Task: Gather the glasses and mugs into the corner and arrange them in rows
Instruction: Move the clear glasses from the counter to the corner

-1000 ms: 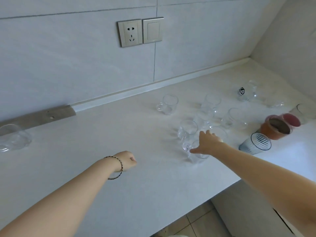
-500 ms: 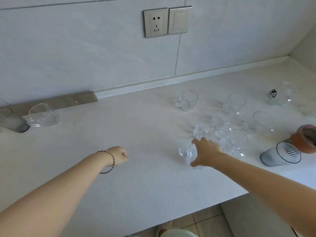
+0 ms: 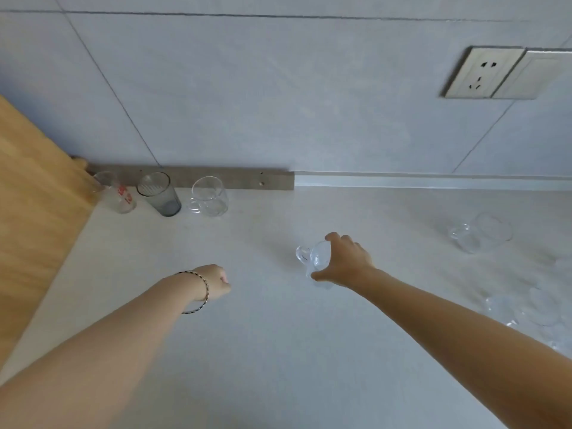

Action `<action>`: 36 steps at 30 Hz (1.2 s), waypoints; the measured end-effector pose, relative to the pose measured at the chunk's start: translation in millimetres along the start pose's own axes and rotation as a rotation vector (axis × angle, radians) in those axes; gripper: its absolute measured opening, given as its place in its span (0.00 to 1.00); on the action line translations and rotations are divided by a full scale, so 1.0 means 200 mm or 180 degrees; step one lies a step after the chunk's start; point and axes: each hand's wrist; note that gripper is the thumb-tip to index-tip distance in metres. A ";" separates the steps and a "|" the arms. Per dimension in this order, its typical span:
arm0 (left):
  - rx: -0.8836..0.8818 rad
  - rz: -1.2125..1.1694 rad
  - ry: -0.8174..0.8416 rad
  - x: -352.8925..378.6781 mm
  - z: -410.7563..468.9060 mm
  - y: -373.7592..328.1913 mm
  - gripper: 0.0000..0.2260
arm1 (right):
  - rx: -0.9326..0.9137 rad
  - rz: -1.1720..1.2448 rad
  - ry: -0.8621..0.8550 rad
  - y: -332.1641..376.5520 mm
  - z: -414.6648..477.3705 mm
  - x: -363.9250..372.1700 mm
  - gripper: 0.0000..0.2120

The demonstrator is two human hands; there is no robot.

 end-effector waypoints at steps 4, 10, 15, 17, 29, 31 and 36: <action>-0.0021 -0.0066 -0.0070 -0.13 0.15 0.22 0.14 | -0.0040 0.0089 -0.0226 0.35 0.26 0.05 0.40; 0.0099 -0.0024 -0.0085 -0.26 0.35 0.41 0.13 | 0.0214 0.0154 -0.0420 0.66 0.60 0.10 0.38; 0.0288 -0.0049 0.0006 -0.30 0.45 0.46 0.14 | 0.0485 0.0022 -0.0544 0.73 0.76 0.14 0.35; 0.0340 -0.0022 0.0036 -0.30 0.45 0.45 0.16 | 0.0523 -0.0007 -0.0564 0.72 0.77 0.15 0.35; 0.0521 0.0094 0.0012 -0.23 0.32 0.16 0.16 | 0.0164 0.0357 0.0220 0.34 0.35 0.17 0.24; 0.0596 0.0172 0.0015 -0.17 0.28 0.03 0.14 | 0.0163 0.0286 0.0560 0.14 0.22 0.15 0.17; 0.0845 0.0361 0.0074 0.00 0.15 -0.38 0.07 | 0.0462 0.0213 0.0544 -0.42 -0.05 0.02 0.16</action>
Point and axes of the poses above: each hand's wrist, its own z-axis towards the middle knuckle, its own x-axis out of the palm, y = z × x, and after that the axes turned 8 degrees about -y, right-handed
